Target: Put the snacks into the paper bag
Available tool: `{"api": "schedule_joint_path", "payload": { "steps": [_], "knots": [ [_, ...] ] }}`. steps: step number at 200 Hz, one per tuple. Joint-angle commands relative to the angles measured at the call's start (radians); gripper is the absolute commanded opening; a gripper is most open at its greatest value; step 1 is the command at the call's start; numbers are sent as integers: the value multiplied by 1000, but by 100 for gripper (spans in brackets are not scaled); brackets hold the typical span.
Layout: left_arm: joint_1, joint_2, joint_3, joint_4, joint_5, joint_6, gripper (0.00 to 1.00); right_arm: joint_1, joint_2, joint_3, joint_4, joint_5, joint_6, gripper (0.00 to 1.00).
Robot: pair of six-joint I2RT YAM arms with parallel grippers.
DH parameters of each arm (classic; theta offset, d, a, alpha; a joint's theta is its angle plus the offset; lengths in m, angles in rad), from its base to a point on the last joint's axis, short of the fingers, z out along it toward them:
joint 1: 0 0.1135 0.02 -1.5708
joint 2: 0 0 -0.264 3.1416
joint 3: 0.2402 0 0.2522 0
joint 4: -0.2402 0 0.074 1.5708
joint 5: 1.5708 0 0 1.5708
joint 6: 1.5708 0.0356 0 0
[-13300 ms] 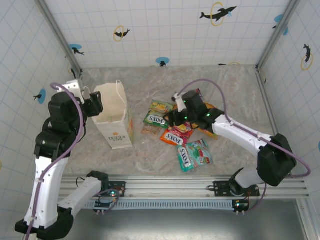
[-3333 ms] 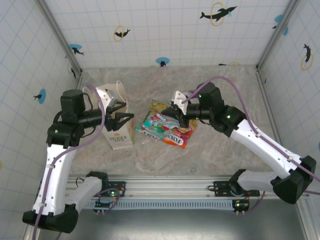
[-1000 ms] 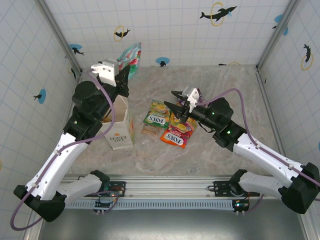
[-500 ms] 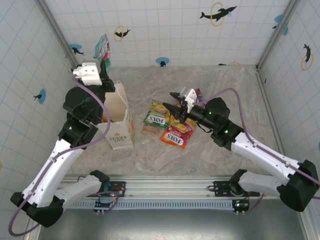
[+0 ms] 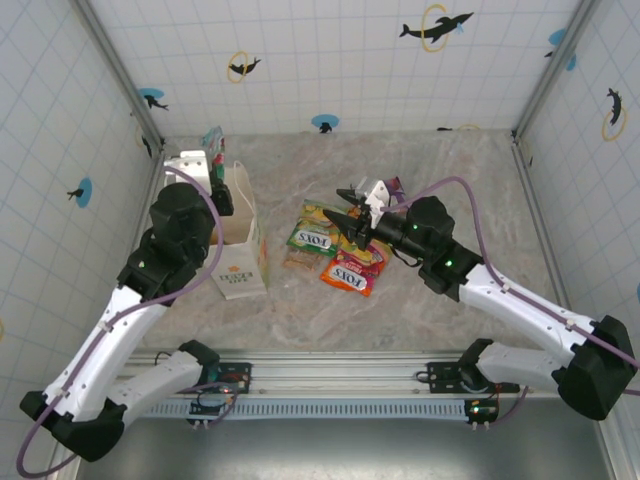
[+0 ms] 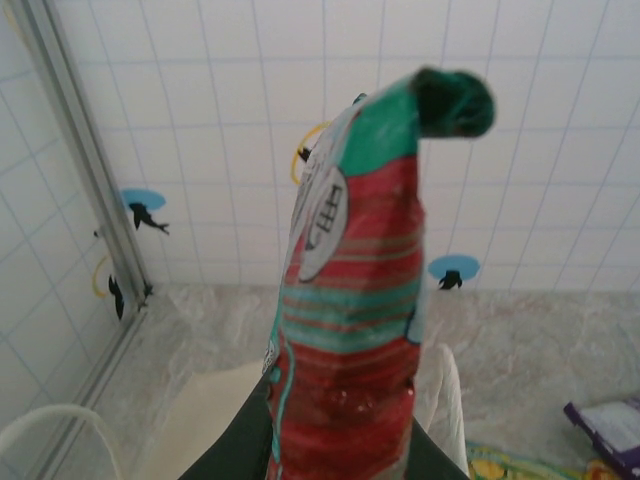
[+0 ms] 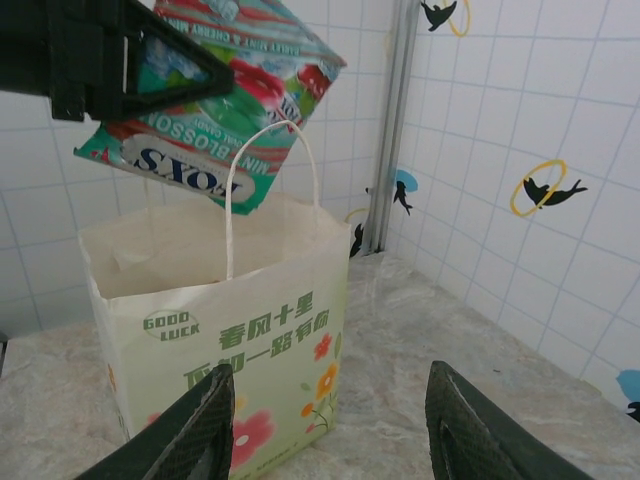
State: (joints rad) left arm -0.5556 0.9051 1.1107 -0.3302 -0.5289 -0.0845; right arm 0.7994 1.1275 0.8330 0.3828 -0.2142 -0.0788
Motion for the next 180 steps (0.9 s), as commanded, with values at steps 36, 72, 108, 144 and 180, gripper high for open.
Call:
{"api": "schedule_joint_path", "payload": {
  "steps": [36, 72, 108, 144, 180],
  "knots": [
    [-4, 19, 10, -64, -34, -70, 12, 8, -13, -20, 3, 9, 7, 53],
    [-5, 32, 8, -90, -60, -96, 17, 8, -23, -28, 1, 17, 5, 53],
    [-4, 35, 17, -99, -91, -113, 29, 8, -8, 13, -68, 9, 11, 55],
    [-4, 37, 51, -102, -95, -104, 40, 9, -5, 13, -72, 8, 20, 57],
    [-6, 40, 104, -98, -48, -80, 41, 5, 14, 43, -126, 20, 35, 59]
  ]
}}
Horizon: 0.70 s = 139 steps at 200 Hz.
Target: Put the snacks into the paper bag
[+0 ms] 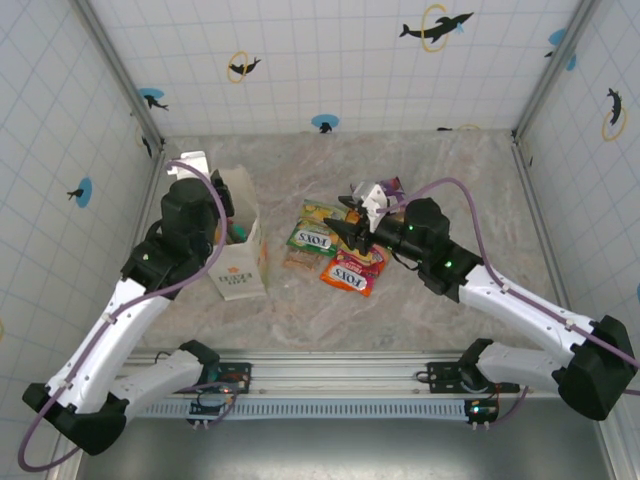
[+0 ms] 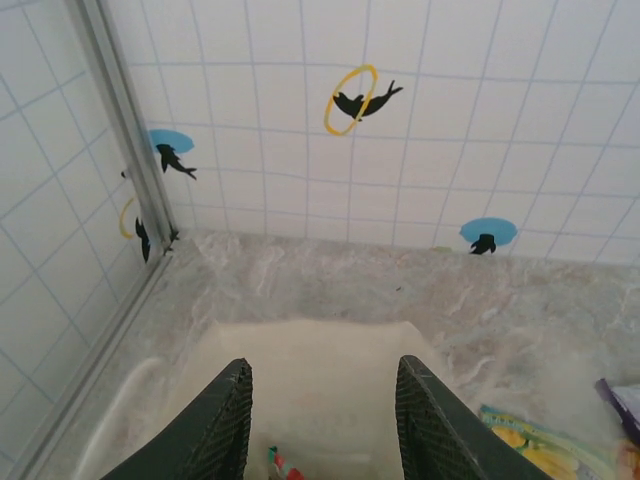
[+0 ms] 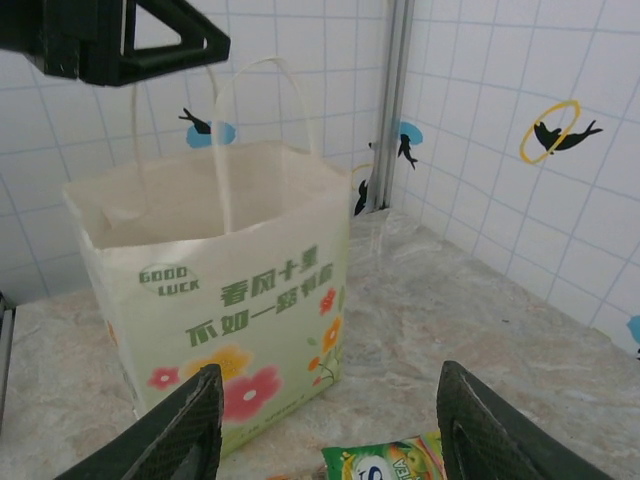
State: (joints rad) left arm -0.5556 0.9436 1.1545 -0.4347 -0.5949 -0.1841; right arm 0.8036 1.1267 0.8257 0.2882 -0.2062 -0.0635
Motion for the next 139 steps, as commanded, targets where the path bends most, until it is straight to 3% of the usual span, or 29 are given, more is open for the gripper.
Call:
{"api": "schedule_joint_path", "payload": {
  "steps": [1, 22, 56, 102, 139],
  "knots": [
    [-5, 2, 61, 7, 22, 20, 41, 0, 15, 51, -34, 13, 19, 59],
    [-4, 7, 91, 42, 134, 60, 41, -2, 32, 75, -92, 27, 42, 59],
    [-4, 50, 132, 79, 423, 137, 45, -36, 54, 84, -182, 74, 149, 59],
    [-4, 164, 174, 3, 757, 222, 56, -121, 97, 82, -352, -4, 287, 59],
    [-4, 208, 146, -15, 884, 239, 57, -263, 126, 37, -417, -98, 448, 59]
  ]
}}
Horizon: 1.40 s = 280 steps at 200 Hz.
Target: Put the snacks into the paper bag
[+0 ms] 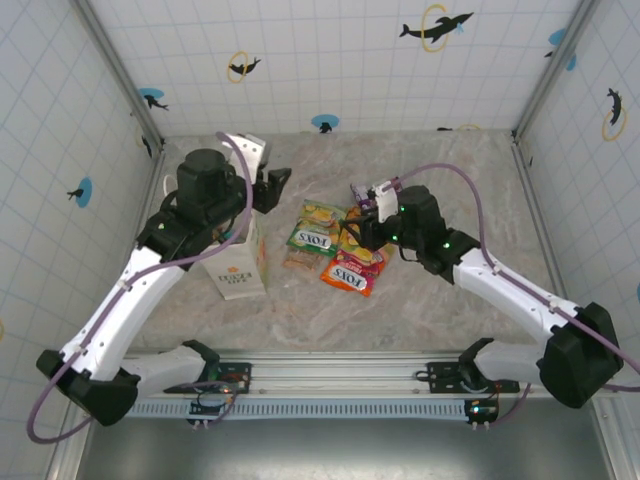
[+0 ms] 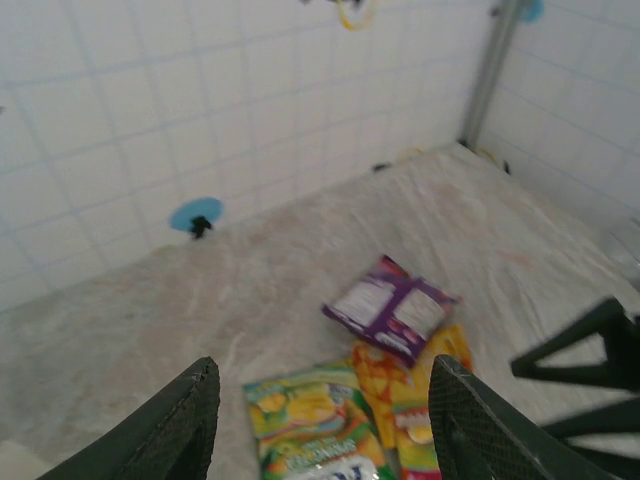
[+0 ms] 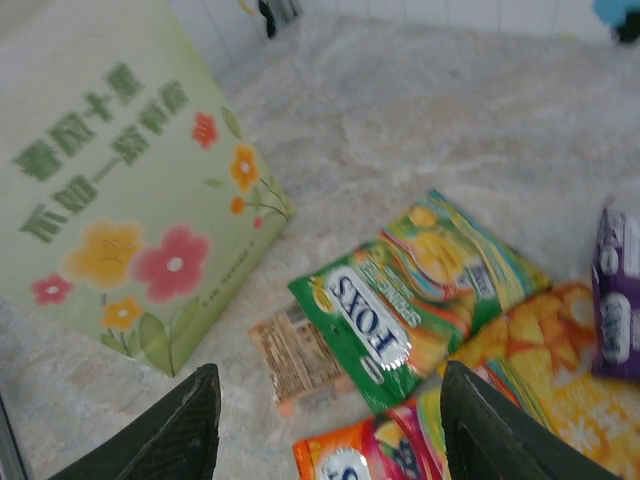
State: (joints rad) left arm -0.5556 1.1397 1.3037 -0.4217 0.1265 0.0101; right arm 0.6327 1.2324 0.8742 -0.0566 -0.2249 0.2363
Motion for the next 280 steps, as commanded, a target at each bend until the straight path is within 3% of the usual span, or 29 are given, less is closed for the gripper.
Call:
{"api": "schedule_joint_path", "payload": {
  "steps": [1, 25, 74, 113, 150, 199, 280],
  "knots": [
    [-4, 12, -4, -28, 164, 45, 58, -92, 20, -12, -72, -80, 149, 59],
    [-4, 17, -28, -10, 187, 29, 58, -208, 59, -48, -49, -149, 276, 59],
    [-5, 5, -120, 78, 212, -30, 58, -381, 213, -17, 47, -193, 285, 59],
    [-4, 8, -153, 123, 236, -70, 57, -504, 366, 3, 175, -215, 446, 58],
    [-6, 6, -146, 140, 226, -95, 57, -538, 474, 11, 302, -223, 534, 59],
    [-5, 12, -131, 150, 194, -105, 55, -542, 617, 88, 342, -200, 570, 59],
    [-6, 41, -126, 150, 196, -112, 55, -551, 734, 132, 453, -206, 679, 58]
  ]
}}
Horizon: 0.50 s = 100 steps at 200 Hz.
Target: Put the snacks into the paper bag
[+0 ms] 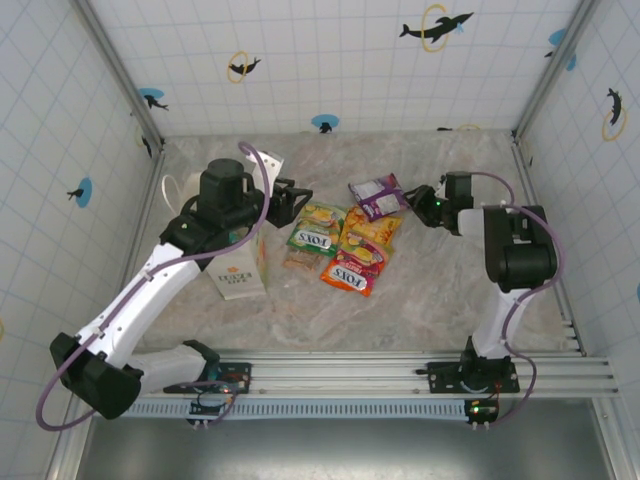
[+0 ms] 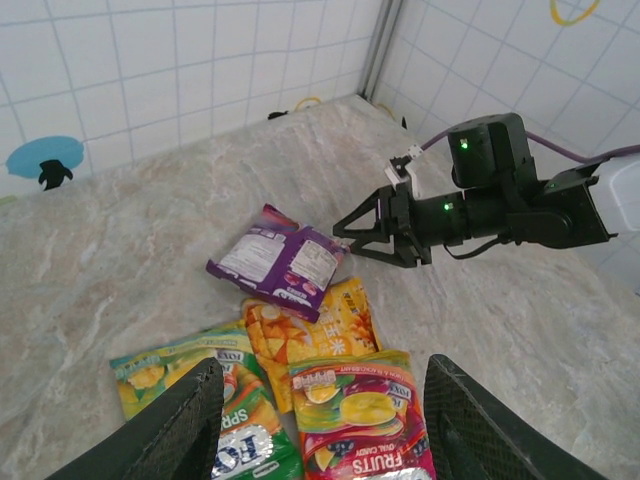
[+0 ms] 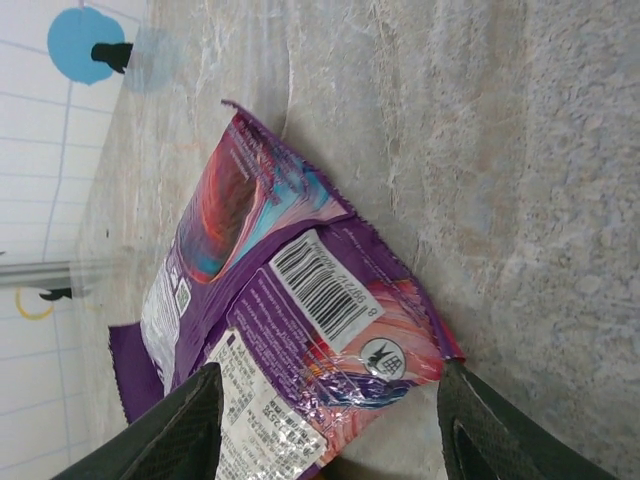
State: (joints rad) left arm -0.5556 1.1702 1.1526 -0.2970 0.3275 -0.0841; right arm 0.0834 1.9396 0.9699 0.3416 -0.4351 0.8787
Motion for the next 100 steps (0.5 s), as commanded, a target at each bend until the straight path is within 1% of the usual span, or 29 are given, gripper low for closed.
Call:
{"api": "schedule_joint_path", "payload": {
  "steps": [1, 57, 100],
  "knots": [
    [-6, 12, 26, 25, -5, -18, 55, -2, 27, 36, 55, 5, 38, 58],
    [-6, 20, 27, 29, -7, -17, 55, -2, 44, 18, 92, 9, 55, 59],
    [-6, 21, 25, 30, -9, -20, 55, -1, 102, 42, 148, -2, 105, 54]
  ]
}}
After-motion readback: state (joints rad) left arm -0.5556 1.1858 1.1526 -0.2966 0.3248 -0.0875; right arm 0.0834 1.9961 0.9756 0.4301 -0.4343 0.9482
